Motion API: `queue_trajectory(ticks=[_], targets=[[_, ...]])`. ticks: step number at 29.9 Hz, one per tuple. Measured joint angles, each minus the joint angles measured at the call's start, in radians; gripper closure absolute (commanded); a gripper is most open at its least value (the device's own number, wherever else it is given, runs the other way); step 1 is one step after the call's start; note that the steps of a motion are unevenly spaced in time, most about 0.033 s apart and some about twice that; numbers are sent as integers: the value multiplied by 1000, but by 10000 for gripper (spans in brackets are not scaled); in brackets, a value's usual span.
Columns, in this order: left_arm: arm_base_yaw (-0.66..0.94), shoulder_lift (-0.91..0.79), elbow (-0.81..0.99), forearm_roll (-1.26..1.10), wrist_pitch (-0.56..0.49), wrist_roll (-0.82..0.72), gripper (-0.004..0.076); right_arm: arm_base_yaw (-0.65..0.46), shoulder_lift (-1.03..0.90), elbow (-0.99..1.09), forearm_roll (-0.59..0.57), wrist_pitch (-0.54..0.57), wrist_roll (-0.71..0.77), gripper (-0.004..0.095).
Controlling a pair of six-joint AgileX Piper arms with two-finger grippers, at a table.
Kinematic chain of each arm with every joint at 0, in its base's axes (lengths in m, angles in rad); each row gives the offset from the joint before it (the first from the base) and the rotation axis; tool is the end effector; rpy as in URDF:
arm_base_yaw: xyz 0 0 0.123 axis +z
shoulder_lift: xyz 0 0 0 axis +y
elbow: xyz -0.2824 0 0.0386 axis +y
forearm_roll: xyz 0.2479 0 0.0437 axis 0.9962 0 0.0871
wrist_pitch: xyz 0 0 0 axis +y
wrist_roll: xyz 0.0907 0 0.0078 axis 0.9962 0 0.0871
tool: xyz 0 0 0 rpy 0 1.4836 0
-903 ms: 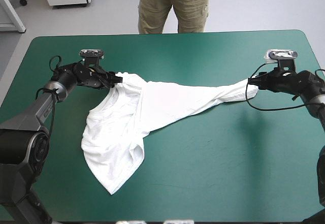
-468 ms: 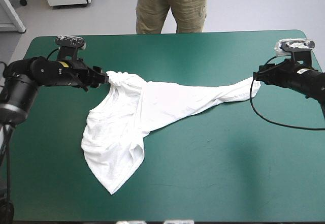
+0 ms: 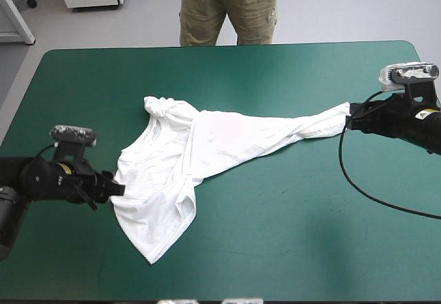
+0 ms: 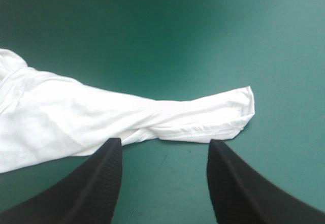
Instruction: Fold the cloth
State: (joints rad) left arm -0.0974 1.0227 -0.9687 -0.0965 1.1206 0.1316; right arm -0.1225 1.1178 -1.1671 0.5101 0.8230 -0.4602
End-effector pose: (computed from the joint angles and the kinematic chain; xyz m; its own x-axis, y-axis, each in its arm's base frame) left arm 0.1763 -0.0252 0.3341 -0.8646 0.1740 -0.4714 0.2153 0.9759 -0.0347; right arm 0.2280 0.0048 0.4003 -0.5558 -0.0224 -0.8310 -0.2301 0.9647 0.1280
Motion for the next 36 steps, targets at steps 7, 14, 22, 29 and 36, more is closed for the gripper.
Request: queue_trajectory(ticks=[7, 14, 22, 29, 36], targets=[[0, -17, 251, -33, -209, -69, 268, 0, 0, 0, 0, 56, 6, 422], [0, 130, 317, -33, -387, -121, 268, 0, 0, 0, 0, 58, 6, 422], [0, 289, 308, -31, -452, -132, 296, 0, 0, 0, 0, 76, 6, 422], [4, 317, 295, 4, -444, -100, 730, 0, 0, 0, -1, 80, 7, 422], [6, 321, 295, -7, -465, -58, 733, 0, 40, 0, -31, 100, 19, 421]])
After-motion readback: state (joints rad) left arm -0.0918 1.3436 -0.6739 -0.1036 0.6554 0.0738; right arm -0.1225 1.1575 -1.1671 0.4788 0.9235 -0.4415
